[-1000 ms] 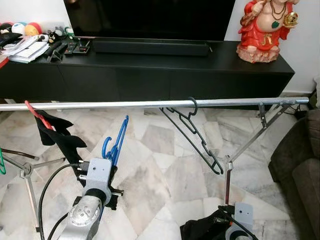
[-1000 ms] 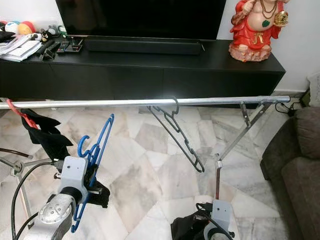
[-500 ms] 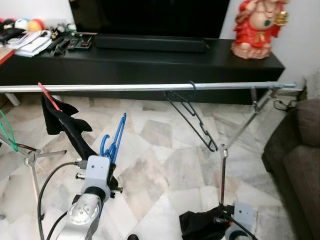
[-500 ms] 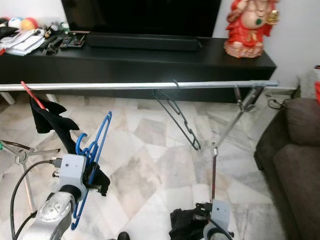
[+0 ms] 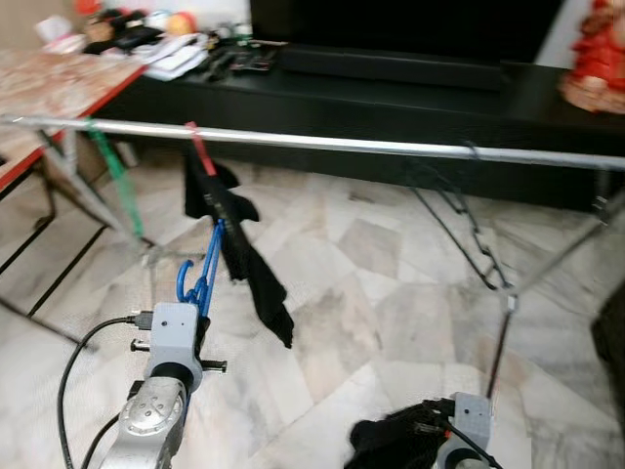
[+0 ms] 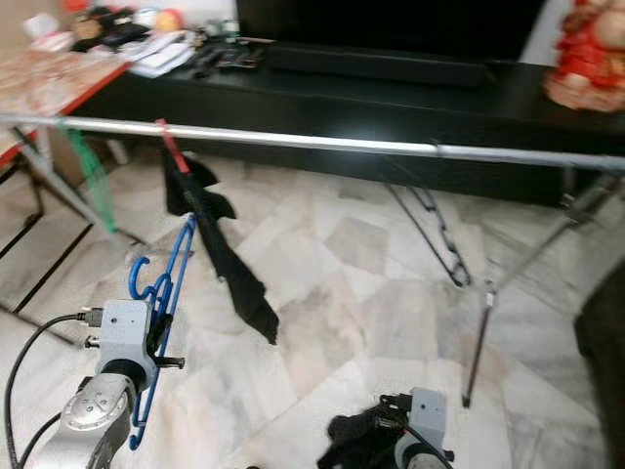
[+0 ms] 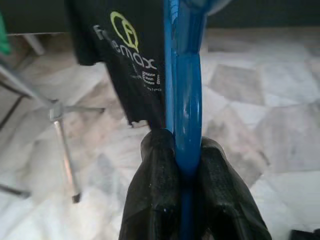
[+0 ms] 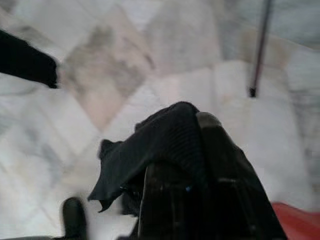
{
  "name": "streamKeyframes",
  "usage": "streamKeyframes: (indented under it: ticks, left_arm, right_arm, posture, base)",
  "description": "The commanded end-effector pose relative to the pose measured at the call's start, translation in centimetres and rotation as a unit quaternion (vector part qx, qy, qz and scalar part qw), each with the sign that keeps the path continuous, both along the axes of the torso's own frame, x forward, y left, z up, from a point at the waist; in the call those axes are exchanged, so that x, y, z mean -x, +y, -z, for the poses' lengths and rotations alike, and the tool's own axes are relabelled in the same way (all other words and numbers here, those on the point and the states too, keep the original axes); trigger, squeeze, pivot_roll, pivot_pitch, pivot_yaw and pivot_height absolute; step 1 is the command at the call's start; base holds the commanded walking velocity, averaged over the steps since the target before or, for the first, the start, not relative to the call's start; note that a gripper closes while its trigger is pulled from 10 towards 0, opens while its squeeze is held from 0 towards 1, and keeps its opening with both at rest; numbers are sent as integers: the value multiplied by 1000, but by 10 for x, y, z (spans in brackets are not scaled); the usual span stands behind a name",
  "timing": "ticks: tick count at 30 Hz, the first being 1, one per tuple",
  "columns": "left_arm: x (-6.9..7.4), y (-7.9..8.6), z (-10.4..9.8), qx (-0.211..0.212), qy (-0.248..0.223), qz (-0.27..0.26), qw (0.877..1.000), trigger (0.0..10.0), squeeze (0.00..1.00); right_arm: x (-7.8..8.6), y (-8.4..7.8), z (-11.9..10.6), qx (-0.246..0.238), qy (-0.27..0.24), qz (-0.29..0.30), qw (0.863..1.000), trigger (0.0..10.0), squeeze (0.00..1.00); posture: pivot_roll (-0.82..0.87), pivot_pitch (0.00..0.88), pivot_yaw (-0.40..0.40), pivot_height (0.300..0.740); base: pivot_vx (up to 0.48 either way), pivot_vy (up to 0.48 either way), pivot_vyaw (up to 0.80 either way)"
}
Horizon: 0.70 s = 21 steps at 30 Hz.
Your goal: Hang hanger
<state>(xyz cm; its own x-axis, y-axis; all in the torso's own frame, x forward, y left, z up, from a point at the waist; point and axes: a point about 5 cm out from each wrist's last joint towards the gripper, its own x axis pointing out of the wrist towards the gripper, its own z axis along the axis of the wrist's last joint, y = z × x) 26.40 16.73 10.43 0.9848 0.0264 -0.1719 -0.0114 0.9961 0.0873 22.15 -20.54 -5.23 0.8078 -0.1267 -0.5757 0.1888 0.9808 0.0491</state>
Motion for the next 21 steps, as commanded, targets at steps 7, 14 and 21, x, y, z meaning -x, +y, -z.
streamKeyframes:
  ticks: [7,14,21]
  left_arm:
    - [2,10,-2,-6,-2,-13,1000,10000,0]
    - [3,9,-2,-3,0,-11,1000,10000,0]
    - [6,8,-2,0,2,-6,1000,10000,0]
  right_arm:
    - [-2,9,0,-7,-6,-9,1000,10000,0]
    - [-1,9,0,-10,-7,-6,1000,10000,0]
    - [-1,8,0,-10,-5,-6,1000,10000,0]
  posture:
    - [30,129,-4,740]
    - [29,124,1,740]
    - [35,124,-3,740]
  base:
    - [0,480,0]
    - [0,480,0]
    - [0,480,0]
